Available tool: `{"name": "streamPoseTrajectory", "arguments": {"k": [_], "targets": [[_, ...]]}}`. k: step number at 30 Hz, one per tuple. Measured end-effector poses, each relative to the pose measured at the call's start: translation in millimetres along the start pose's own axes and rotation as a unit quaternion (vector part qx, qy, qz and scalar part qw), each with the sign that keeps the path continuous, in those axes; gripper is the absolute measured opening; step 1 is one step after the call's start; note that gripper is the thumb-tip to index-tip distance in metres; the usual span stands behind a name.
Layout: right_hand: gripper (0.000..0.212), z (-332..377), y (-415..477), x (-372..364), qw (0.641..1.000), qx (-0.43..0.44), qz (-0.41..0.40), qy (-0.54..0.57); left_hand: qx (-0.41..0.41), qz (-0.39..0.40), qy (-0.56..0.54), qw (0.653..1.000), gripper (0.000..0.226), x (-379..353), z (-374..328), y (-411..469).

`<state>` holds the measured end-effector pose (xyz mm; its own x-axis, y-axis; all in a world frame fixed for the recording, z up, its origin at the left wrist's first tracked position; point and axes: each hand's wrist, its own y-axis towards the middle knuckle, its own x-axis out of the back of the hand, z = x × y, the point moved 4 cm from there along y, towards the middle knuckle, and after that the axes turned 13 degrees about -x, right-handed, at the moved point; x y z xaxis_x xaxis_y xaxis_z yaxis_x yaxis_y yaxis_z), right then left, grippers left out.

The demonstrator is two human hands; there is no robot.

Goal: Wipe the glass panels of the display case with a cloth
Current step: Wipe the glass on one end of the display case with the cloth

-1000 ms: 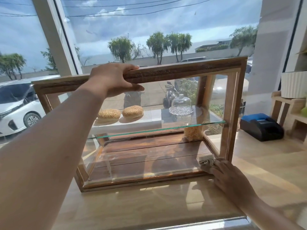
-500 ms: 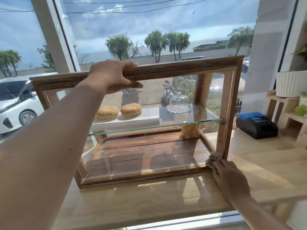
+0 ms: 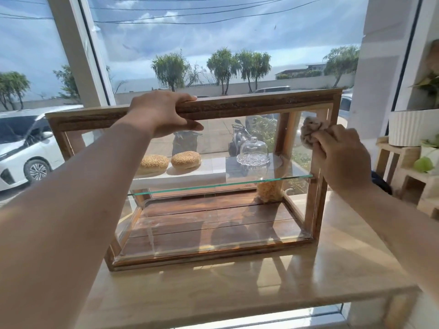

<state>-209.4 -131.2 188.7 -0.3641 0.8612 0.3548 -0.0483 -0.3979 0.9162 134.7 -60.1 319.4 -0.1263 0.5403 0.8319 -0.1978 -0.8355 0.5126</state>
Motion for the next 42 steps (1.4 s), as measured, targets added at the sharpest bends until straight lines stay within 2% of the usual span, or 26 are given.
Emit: {"name": "streamPoseTrajectory", "arguments": {"k": [5,11,16,19,23,27,31,35,39,42], "targets": [[0.02,16.3,22.4,4.6,0.997,-0.037,-0.042,0.051,-0.003,-0.004,-0.002,1.0,0.084,-2.7,-1.9,1.7],[0.016,113.5,-6.4,-17.4,0.97,0.219,-0.039,0.1,-0.028,-0.017,0.001,0.999,0.082,-4.0,-6.1,6.7],[0.024,158.8,-45.4,-36.4,0.947,0.296,-0.072,0.102,-0.054,-0.049,0.011,0.997,0.071,-4.8,10.0,-8.1],[0.032,163.3,-61.4,-47.7,0.941,0.315,-0.076,0.097,-0.054,-0.092,0.041,0.994,0.066,-6.9,21.6,-18.8],[0.031,164.6,-96.2,-63.7,0.936,0.325,-0.075,0.11,-0.059,-0.118,0.056,0.99,0.065,-7.4,24.8,-19.8],[0.031,155.1,-143.6,-85.0,0.926,0.361,-0.008,0.109,-0.054,-0.117,0.05,0.99,0.066,-9.6,23.6,-19.0],[0.037,140.1,-213.0,-105.6,0.897,0.421,0.108,0.076,-0.043,-0.106,0.043,0.993,0.064,-10.5,25.1,-20.6],[0.041,142.5,-233.6,-108.6,0.912,0.354,0.162,0.127,-0.044,-0.114,0.043,0.991,0.062,-7.2,26.7,-23.0],[0.038,142.3,-236.4,-101.0,0.907,0.328,0.201,0.17,-0.091,-0.225,0.086,0.966,0.056,-24.1,3.3,-48.7],[0.054,129.5,-244.7,-91.4,0.903,0.278,0.248,0.217,-0.098,-0.292,0.12,0.944,0.048,-60.6,-21.1,-91.9]]}}
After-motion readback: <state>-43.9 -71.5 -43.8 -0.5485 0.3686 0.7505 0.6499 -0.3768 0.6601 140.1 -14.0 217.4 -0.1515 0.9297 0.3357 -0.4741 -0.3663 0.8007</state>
